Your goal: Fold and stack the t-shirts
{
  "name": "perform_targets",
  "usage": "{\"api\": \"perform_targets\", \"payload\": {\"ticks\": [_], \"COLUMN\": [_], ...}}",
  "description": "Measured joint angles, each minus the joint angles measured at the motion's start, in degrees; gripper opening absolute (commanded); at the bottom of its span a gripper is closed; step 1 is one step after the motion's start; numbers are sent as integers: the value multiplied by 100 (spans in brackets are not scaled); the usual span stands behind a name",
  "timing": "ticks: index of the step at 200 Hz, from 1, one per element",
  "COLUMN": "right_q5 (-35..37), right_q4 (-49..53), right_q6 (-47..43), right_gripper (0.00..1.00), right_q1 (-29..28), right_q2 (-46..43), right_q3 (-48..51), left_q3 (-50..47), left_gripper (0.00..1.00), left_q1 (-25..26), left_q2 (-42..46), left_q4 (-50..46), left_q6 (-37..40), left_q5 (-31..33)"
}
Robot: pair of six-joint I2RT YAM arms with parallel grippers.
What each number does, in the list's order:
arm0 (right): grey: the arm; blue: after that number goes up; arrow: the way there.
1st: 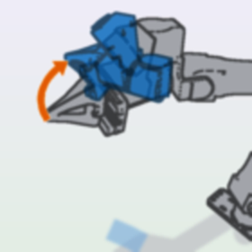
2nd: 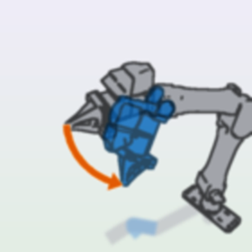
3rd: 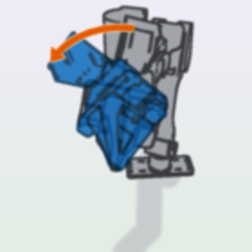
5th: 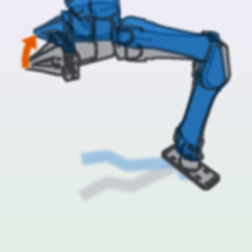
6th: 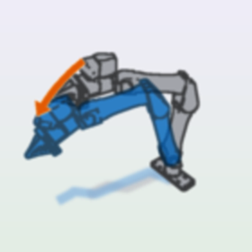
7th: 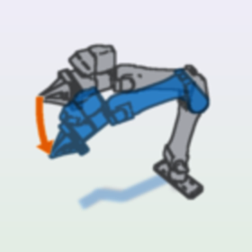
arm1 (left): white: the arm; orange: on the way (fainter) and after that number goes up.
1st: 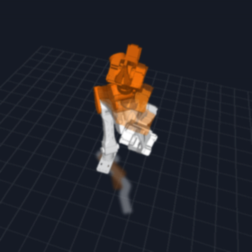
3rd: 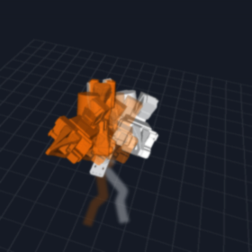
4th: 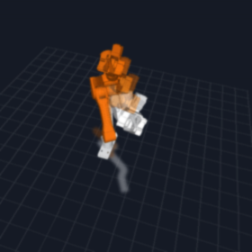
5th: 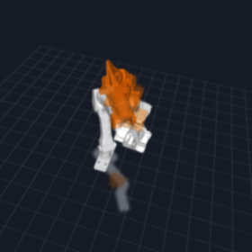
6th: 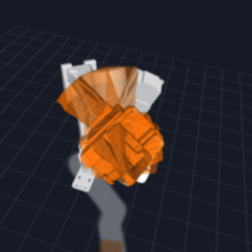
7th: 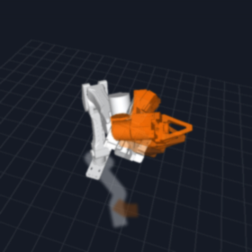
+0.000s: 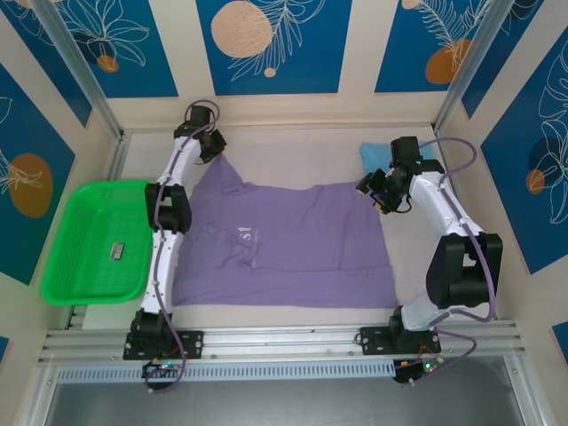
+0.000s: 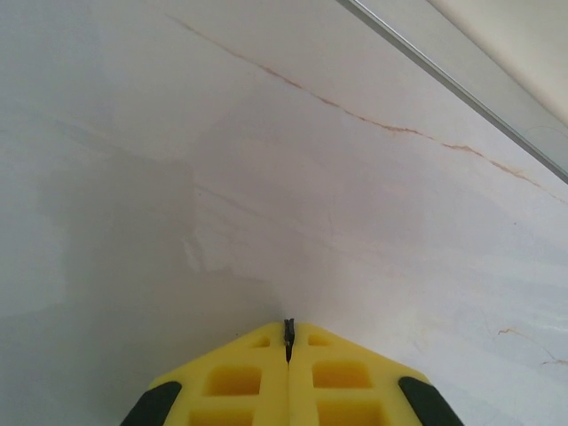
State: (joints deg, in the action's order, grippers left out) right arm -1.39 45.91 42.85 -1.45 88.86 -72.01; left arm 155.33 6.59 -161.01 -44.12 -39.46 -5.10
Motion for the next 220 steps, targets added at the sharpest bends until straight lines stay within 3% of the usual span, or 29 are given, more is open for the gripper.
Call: {"api": "perform_targets", "payload": {"ticks": [52,121,220], "right_q5": [212,468,789], "right_q4": [105,175,616], "right_q6": [-116,-385,-907], "right_gripper": [56,55,43], "right_q1": [107,254,297], "right_q2": [686,2380,3928], "right_q3": [-715,-2240,-3910], "left_q3": [-72,-1921,-3287], "left_gripper": [0,0,0], "left_q1": [0,0,7], "left_q2": [96,2000,2942], "left_q4": [-44,273,125], "left_q6": [107,107,262], "left_q5": [2,24,-138]}}
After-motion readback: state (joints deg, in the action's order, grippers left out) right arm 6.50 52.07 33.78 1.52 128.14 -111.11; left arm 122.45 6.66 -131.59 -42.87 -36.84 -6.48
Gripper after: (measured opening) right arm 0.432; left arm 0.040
